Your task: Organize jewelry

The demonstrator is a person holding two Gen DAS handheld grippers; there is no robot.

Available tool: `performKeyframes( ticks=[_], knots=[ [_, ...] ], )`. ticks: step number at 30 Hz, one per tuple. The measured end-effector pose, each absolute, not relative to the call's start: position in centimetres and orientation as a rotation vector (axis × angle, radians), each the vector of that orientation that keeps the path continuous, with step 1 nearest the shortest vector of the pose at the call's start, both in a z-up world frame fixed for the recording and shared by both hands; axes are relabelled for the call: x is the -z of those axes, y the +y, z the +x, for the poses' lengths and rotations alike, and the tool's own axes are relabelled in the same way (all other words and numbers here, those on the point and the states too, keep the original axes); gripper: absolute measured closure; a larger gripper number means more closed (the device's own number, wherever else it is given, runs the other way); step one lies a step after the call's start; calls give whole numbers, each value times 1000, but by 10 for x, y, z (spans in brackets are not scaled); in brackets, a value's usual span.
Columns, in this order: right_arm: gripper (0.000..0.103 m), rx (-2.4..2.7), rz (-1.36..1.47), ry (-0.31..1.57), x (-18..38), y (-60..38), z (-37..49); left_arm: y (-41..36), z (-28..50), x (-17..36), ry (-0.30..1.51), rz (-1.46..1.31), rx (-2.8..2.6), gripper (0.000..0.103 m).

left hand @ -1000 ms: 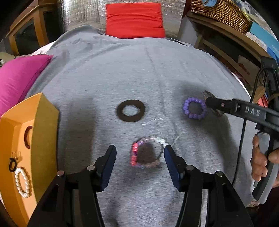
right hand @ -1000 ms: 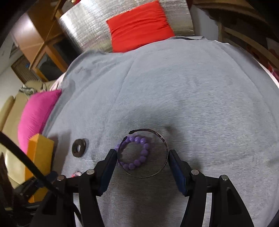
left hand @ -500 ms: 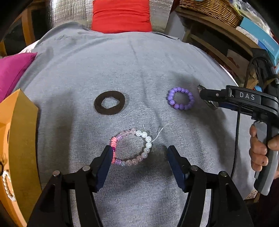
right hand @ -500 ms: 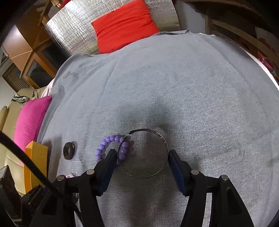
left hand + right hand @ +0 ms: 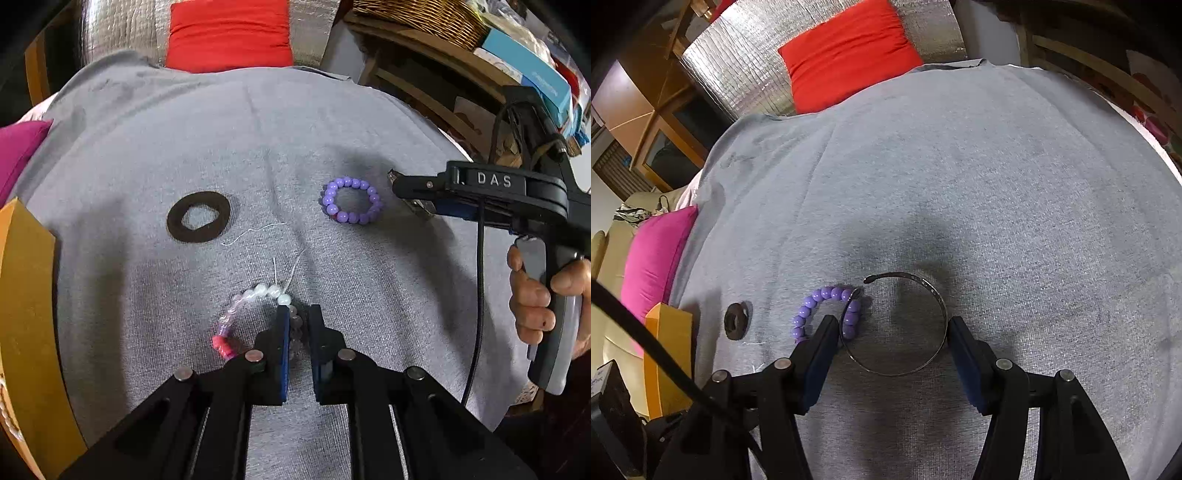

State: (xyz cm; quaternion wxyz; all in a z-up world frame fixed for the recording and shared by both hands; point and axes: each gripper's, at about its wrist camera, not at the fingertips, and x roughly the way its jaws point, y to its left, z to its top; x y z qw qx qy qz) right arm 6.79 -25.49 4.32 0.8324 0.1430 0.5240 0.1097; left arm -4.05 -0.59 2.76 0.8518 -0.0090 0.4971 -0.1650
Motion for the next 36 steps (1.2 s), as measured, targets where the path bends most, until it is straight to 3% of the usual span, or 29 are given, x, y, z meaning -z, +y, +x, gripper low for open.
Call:
performKeyframes(
  ticks=[21,31,36],
  knots=[
    [39,-344,325,1043,-67,-235,54,55,-60,-99,826,-216,312,97],
    [39,-333,309,1057,-61,-230,53,41,-38,-50,1041,-106,235,97],
    [39,-329,311,1064,-59,-232,55,29,-38,-39,1082,-44,248,86]
  ],
)
